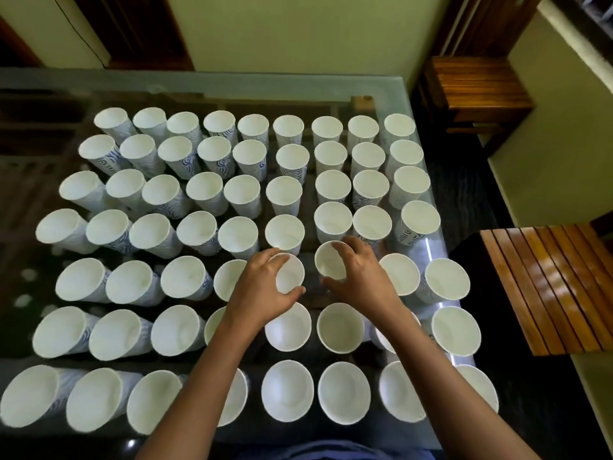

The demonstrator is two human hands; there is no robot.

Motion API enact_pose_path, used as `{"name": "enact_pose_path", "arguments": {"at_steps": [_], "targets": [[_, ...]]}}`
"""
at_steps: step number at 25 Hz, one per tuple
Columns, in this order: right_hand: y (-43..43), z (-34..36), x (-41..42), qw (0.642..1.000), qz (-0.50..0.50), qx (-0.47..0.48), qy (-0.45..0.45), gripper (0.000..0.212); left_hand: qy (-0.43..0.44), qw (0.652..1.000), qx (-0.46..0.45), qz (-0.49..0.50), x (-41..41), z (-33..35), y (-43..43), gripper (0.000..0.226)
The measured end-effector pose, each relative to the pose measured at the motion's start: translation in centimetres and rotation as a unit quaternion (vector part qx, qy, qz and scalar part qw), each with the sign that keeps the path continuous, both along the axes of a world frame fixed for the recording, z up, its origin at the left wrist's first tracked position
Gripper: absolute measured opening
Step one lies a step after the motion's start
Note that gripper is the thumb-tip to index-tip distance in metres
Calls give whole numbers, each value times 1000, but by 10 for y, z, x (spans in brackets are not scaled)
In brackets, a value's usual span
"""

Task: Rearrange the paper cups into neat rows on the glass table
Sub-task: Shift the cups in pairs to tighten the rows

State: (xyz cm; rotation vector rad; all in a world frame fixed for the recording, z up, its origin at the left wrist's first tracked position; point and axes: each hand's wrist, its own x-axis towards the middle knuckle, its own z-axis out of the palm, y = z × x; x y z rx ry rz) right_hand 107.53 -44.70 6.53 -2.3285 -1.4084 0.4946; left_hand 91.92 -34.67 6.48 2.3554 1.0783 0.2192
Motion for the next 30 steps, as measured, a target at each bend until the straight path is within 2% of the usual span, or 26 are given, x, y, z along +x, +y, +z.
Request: {"name": "enact_pose_path", "arguments": {"at_steps": [10,24,30], "targets": [[6,-3,-11,1000,-10,-24,7,69,19,999,-24,-42,-10,-6,12,66],[-3,1,-17,999,10,-30,6,74,-7,1000,-24,-19,-10,-9,8,63],[-1,10,-26,999,33,9,15,69,-30,999,-11,16,-21,3,2,57]]}}
